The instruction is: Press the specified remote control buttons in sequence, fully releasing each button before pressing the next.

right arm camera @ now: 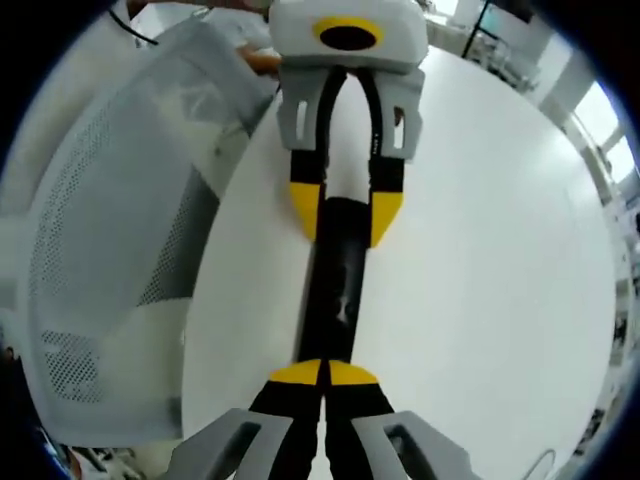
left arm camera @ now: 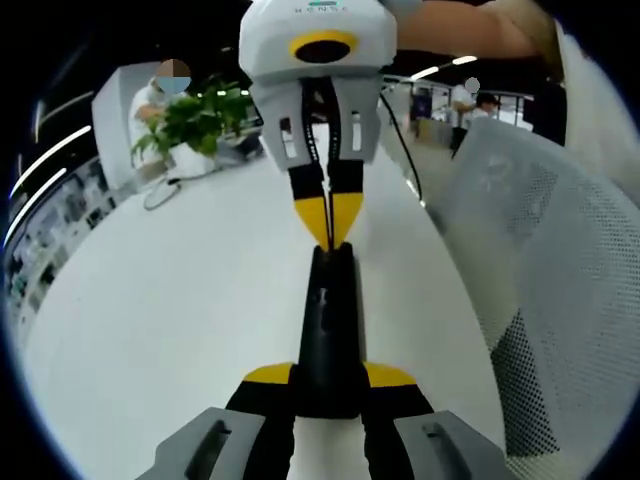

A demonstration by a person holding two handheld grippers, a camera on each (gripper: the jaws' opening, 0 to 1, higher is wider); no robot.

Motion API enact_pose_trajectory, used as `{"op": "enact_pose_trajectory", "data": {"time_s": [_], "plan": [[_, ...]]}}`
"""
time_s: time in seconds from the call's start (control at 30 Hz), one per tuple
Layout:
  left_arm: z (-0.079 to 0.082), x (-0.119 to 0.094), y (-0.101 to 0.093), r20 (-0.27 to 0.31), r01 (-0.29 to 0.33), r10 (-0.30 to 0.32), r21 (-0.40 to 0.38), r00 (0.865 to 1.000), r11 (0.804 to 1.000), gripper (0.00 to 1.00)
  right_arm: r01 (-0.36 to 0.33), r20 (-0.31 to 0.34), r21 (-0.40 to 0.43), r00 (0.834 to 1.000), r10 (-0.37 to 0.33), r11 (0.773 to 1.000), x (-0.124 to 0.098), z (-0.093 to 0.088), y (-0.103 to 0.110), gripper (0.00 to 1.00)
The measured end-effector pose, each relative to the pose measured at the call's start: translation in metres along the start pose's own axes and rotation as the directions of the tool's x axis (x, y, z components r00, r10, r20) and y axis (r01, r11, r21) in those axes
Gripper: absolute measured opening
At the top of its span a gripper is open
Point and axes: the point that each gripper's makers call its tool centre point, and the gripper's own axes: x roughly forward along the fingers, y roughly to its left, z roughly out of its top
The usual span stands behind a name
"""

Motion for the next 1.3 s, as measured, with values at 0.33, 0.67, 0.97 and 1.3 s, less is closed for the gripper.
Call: {"op": "enact_pose_trajectory", "data": {"time_s": [0.33,0.67,0.97,1.3], "plan": [[0.000,0.000,0.000,0.005,-0.001,0.001,-0.003,1.000,1.000,0.23,-0.015,-0.011,-0.017,1.000,0.015,1.000,0.008,0.004,-0.003,0.00],[0.000,0.000,0.001,0.010,-0.002,0.002,-0.004,1.000,1.000,0.24,-0.022,-0.015,-0.028,1.000,0.021,0.999,0.014,0.007,-0.006,0.00],[0.000,0.001,0.001,0.014,-0.004,0.005,-0.007,1.000,1.000,0.24,-0.027,-0.029,-0.024,0.999,0.027,0.999,0.016,0.006,-0.006,0.00],[0.001,-0.001,0.000,0.015,-0.006,0.006,-0.009,1.000,1.000,0.24,-0.031,-0.032,0.020,0.999,0.032,0.999,0.016,0.008,-0.006,0.00]]}}
